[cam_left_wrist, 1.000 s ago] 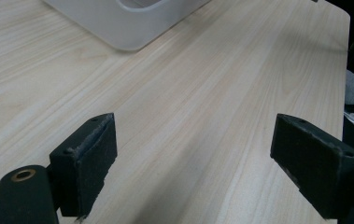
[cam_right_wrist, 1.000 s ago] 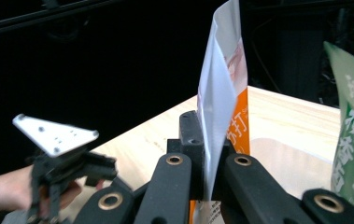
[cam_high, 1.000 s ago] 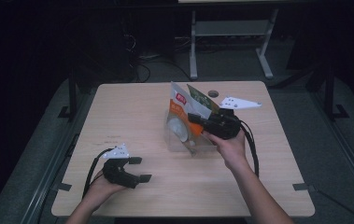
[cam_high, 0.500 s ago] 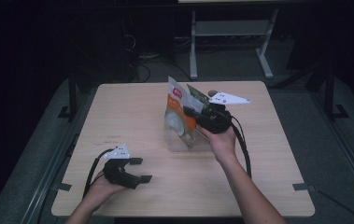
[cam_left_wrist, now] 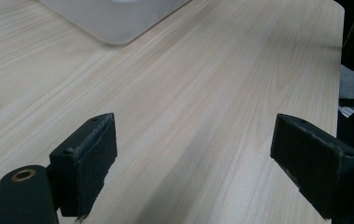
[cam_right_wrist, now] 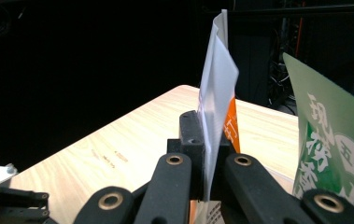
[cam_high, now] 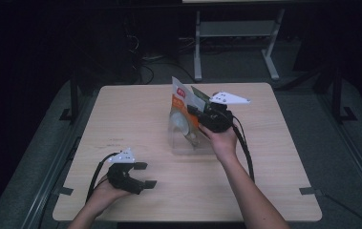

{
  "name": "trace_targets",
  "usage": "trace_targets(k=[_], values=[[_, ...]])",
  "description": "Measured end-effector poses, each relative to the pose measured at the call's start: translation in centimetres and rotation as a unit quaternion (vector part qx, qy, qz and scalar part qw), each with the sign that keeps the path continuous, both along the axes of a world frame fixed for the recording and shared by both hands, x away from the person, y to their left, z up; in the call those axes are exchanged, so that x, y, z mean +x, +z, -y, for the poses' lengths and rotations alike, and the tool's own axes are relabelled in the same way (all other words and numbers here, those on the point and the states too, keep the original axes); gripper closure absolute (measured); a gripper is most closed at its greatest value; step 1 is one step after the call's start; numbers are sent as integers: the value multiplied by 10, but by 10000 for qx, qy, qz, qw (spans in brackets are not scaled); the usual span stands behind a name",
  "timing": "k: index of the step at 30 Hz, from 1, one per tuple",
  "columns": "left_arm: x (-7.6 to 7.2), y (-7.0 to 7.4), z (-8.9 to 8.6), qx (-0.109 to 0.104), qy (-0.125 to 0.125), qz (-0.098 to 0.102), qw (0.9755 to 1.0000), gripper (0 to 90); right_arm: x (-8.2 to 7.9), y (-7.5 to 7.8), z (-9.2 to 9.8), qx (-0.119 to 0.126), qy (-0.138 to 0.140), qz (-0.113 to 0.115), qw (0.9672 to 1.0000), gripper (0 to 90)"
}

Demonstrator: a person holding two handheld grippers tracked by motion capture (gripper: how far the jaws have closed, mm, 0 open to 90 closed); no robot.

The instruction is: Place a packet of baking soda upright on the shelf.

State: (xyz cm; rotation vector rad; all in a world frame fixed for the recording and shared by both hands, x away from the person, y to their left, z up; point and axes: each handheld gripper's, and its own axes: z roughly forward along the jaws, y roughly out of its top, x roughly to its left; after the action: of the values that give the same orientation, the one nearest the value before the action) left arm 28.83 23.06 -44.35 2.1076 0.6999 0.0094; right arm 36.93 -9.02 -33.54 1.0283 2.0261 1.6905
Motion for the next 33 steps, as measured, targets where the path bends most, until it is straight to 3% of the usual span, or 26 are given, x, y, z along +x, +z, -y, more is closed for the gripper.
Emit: trace_targets(k=[15,33], values=[[-1,0,1,10,-38,-36,10000,143,9,-11,-11,-229,-99,56,9997,900],[-2,-3,4,61,-92,-95,9999,143,11,-32,-16,-478,46,-3,9988,900]])
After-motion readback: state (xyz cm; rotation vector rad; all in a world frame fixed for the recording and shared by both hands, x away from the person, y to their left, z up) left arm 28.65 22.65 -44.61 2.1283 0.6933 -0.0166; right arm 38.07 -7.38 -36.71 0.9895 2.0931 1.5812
